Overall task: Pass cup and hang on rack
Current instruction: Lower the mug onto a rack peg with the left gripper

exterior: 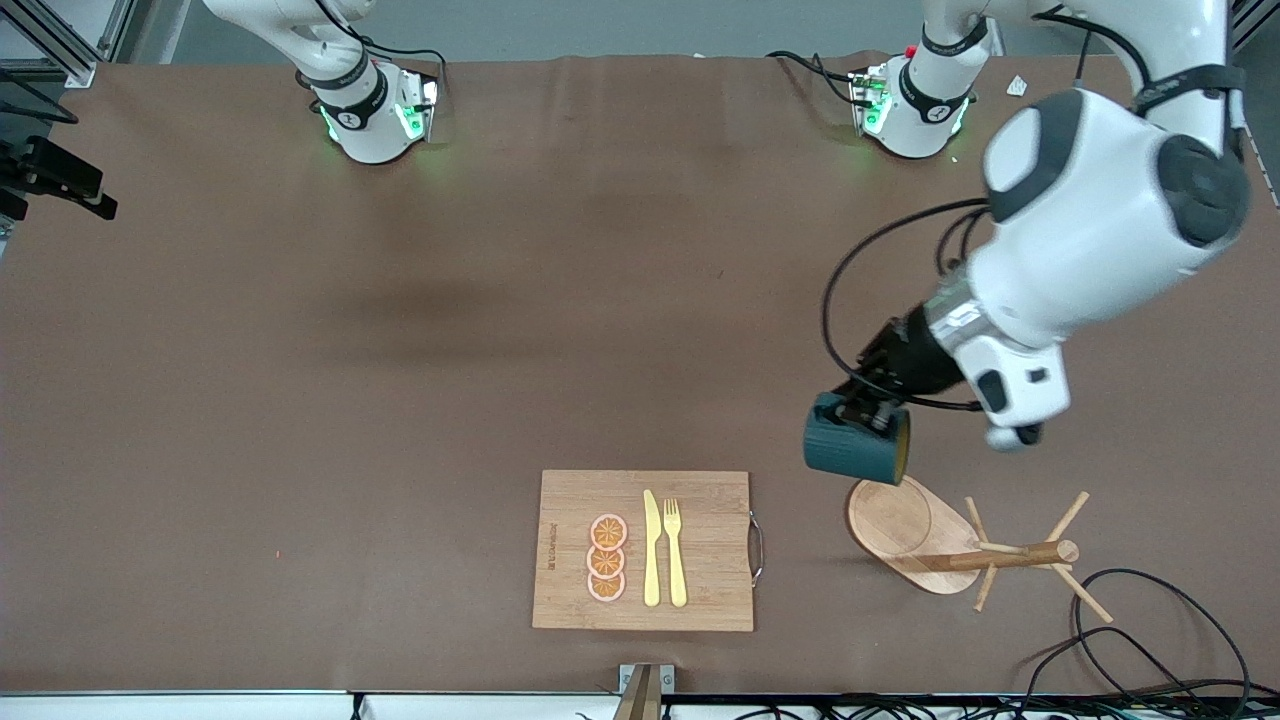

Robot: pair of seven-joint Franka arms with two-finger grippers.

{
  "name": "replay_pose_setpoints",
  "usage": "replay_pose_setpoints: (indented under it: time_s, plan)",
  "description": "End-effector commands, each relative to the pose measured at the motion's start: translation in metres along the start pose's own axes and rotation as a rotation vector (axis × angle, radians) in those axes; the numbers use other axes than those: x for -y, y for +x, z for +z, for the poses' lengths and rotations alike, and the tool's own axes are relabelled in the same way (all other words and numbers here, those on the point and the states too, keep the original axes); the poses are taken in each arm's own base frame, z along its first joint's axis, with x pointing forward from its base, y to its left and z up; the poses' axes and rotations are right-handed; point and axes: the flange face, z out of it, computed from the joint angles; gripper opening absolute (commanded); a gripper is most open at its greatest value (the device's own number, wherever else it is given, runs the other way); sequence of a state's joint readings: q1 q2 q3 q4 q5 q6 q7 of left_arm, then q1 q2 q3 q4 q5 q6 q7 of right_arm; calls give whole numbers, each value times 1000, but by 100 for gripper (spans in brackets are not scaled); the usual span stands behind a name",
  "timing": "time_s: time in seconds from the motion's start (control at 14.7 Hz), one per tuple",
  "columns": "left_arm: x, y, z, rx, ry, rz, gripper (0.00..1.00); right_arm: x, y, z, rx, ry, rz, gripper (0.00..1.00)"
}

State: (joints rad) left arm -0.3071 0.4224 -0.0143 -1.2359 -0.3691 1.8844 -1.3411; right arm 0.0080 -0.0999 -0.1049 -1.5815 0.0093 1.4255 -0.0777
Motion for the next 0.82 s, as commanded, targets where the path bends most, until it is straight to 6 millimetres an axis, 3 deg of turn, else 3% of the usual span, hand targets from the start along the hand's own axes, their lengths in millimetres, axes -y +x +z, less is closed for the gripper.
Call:
replay_pose_setpoints:
  time_s: [0.0,0.41,0.54,0.75]
  plan:
    - [0,38,-6,80,-67,-58,0,1,-5,-4,-2,-8,-3,100]
    - [7,120,7,202,-146,-109,0,1,-6,-4,0,-8,-1,100]
    - [9,141,19,223,-166,-119,0,1,-6,-4,0,-8,-1,100]
    - [9,157,31,262,-204,-142,0,1,-5,-4,-2,-8,-4,100]
